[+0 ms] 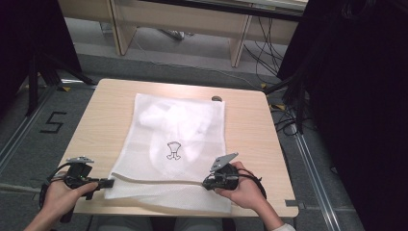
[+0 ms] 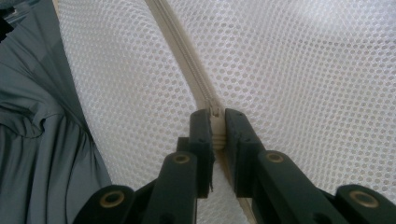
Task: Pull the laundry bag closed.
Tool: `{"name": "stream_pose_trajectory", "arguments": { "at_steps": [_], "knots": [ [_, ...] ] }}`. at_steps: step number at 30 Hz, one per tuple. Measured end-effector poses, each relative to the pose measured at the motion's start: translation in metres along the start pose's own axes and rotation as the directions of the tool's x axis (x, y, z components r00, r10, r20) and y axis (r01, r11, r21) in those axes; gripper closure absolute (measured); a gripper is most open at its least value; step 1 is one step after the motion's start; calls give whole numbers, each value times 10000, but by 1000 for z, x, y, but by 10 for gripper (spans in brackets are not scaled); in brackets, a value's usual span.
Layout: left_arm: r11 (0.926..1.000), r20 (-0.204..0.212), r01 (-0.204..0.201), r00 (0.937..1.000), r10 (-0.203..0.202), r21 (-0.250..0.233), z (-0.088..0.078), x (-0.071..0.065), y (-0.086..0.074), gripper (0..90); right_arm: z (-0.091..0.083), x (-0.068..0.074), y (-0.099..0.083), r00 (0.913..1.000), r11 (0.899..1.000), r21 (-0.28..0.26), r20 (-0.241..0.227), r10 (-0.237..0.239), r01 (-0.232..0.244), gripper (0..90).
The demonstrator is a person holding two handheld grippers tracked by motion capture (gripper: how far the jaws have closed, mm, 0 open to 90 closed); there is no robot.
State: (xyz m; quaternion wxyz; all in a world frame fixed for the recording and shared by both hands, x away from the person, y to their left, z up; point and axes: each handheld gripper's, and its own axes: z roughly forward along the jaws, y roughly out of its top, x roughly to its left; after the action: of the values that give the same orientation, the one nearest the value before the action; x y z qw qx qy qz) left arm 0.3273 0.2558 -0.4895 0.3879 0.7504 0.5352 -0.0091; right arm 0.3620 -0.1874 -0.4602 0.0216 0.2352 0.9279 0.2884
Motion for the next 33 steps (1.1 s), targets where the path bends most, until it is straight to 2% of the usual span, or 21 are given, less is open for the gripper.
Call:
{"name": "stream_pose_trajectory", "arguments": {
  "at_steps": [3,5,6,8,10,12,14,16,17,20,21,22,23,24,25,26,27,29,31,32,33],
  "knots": [
    [9999,57,16,10000,-17,117,-1,0,1,854,-1,0,0,10000,10000,17,64,-48,48,828],
    [10000,47,37,10000,-37,-7,0,0,0,854,-2,-1,-1,10000,10000,47,26,-5,5,827],
    [9998,86,-17,10000,15,175,-2,1,1,854,-2,-1,-1,10000,10000,-3,39,30,-30,827],
    [9998,100,-15,9999,13,181,-2,1,1,854,-2,-1,-3,9999,10000,-24,92,61,-61,827],
    [10000,16,30,10000,-30,37,-1,0,0,854,-4,-2,-4,9999,10000,16,40,96,-96,827],
    [9999,97,-3,10000,2,156,-1,1,1,854,-5,-3,-5,10000,10000,12,67,43,-43,827],
    [10000,7,7,10000,-7,-24,0,0,0,854,-5,-3,-6,9999,9998,-141,19,144,-144,828],
    [10000,-8,5,10000,-5,3,-1,0,0,855,-6,-3,-7,9998,9998,-81,138,166,-165,828],
    [9998,80,-23,10000,22,213,-2,1,1,854,-8,-3,-7,9999,9999,32,87,141,-141,827],
    [9998,66,-15,10000,14,184,-1,1,1,854,-8,-6,-10,9998,9999,-110,153,83,-81,827],
    [9999,39,-13,10000,13,164,-1,1,0,854,-10,-6,-12,9996,9998,-44,183,211,-211,828],
    [10000,-31,34,10000,-34,-51,0,0,0,854,-12,-6,-13,9991,9994,14,242,358,-358,828],
    [10000,-49,-1,10000,1,-1,0,0,0,854,-10,-7,-14,9996,9996,-192,191,215,-212,828],
    [10000,-104,-62,9999,63,41,0,0,0,854,-13,-6,-15,9988,9991,3,243,420,-420,827],
    [9998,-87,-78,9999,79,157,-1,0,0,854,-12,-8,-15,9994,9995,-133,196,284,-282,827],
    [10000,-80,-22,10000,22,14,0,0,0,854,-14,-8,-16,9990,9993,-7,260,369,-369,827],
    [10000,-64,16,10000,-16,-37,0,0,0,854,-13,-9,-18,9991,9992,-159,228,369,-365,827],
    [10000,-83,-20,10000,21,30,0,0,0,854,-16,-10,-20,9982,9986,-25,291,530,-529,827],
    [9998,-48,-37,10000,37,182,-1,1,1,854,-16,-10,-22,9979,9982,-135,277,585,-581,828],
    [10000,-102,-27,9999,27,-5,0,0,0,854,-18,-11,-22,9979,9984,33,315,558,-559,827],
    [10000,-92,-18,10000,18,28,0,0,0,854,-16,-11,-23,9973,9978,-162,360,642,-636,828]
  ]
}}
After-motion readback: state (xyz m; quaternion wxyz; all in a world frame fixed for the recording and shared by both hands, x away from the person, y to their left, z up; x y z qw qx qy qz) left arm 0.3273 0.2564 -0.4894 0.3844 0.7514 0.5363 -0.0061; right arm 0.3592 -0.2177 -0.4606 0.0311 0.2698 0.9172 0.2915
